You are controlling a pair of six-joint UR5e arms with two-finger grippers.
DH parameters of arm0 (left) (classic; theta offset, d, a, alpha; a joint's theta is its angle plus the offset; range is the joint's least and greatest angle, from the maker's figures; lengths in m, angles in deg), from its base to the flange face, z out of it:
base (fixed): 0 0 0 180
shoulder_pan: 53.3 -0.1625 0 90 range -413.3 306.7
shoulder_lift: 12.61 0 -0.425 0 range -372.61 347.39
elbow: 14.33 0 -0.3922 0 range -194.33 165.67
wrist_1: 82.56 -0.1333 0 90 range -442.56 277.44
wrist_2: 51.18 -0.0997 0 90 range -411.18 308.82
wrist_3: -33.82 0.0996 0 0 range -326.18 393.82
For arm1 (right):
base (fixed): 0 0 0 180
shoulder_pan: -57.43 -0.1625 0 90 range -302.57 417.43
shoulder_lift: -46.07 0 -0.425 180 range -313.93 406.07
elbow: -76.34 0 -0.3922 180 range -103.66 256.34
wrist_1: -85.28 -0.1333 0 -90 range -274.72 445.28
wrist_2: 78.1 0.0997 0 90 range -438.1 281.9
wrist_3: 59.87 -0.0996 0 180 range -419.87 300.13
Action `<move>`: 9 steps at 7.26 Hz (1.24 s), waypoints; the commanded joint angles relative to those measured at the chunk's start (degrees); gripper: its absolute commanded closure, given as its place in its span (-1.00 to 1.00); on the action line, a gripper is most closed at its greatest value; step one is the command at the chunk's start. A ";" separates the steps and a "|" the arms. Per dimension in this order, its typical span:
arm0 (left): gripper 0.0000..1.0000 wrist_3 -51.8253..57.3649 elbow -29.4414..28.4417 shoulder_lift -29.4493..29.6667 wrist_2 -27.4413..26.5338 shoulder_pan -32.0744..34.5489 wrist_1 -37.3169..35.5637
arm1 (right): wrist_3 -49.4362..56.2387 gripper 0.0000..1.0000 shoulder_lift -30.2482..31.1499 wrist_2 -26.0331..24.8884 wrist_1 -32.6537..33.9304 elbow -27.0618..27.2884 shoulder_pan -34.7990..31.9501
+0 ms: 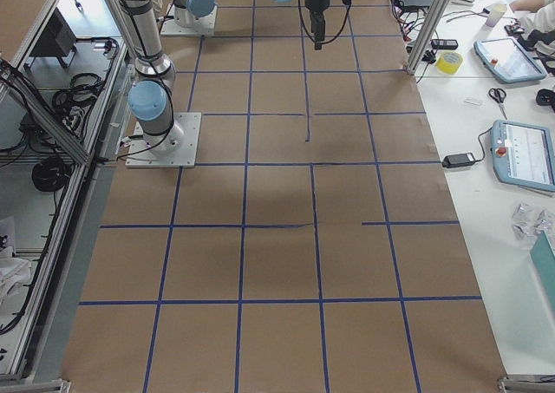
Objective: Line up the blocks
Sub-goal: 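Lower the orange cube between the purple and pink cubes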
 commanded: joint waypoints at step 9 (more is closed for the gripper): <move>0.65 1.47 -0.05 0.16 -0.18 0.00 -0.38 | 0.00 -1.00 -0.02 0.00 0.03 0.00 0.00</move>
